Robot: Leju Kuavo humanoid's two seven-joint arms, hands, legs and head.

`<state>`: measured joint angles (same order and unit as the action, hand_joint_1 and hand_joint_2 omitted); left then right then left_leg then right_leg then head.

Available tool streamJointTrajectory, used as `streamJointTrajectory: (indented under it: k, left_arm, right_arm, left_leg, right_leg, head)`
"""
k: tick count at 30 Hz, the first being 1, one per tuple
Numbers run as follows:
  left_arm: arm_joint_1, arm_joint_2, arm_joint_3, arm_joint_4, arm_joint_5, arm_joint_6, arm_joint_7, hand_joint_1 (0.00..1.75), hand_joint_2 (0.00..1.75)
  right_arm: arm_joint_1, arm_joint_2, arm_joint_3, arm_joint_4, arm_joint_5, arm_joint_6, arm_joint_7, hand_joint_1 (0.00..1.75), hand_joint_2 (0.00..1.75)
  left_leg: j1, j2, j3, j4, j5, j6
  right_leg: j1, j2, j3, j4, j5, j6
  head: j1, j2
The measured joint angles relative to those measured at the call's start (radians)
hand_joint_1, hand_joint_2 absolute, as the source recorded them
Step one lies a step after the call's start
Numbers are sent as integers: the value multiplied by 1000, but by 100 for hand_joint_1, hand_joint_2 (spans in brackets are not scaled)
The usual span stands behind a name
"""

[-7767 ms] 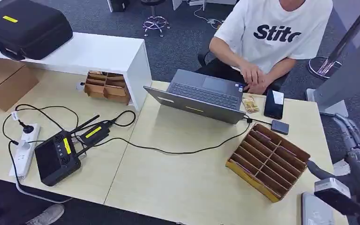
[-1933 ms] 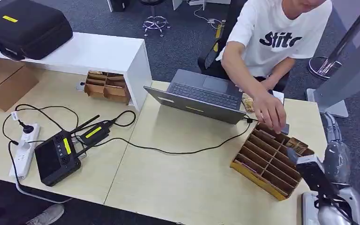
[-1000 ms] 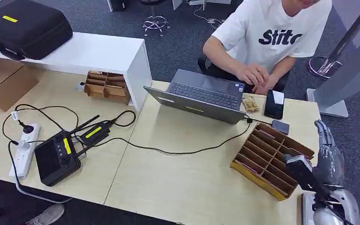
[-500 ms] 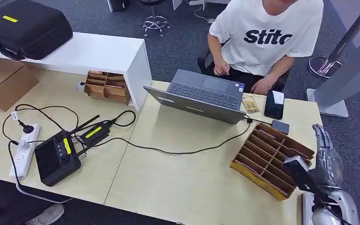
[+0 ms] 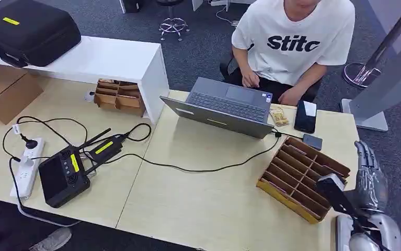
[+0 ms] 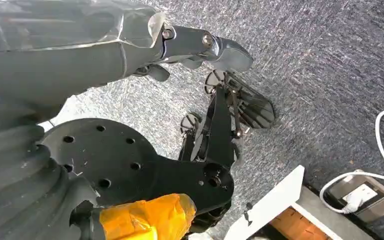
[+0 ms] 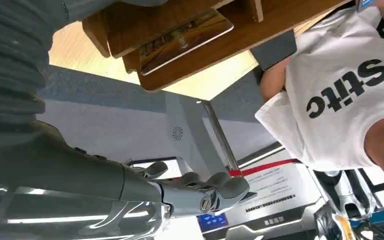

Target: Pass the card to the sensor for recognition and then transmit it.

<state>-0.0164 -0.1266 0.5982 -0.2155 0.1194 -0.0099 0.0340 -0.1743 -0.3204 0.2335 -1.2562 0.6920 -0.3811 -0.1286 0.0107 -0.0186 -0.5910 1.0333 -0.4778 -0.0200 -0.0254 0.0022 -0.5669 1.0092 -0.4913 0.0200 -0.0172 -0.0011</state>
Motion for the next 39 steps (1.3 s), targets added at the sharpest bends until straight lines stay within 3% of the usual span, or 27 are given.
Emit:
streamJointTrajectory:
  k: [39]
  left_arm:
    - [-4, -4, 0, 0, -6, 0, 0, 0, 175]
  right_arm:
    - [-47, 21, -23, 74, 40, -14, 6, 0, 175]
  left_leg:
    - [0, 0, 0, 0, 0, 0]
  right_leg:
    - [0, 0, 0, 0, 0, 0]
  head:
    - [0, 0]
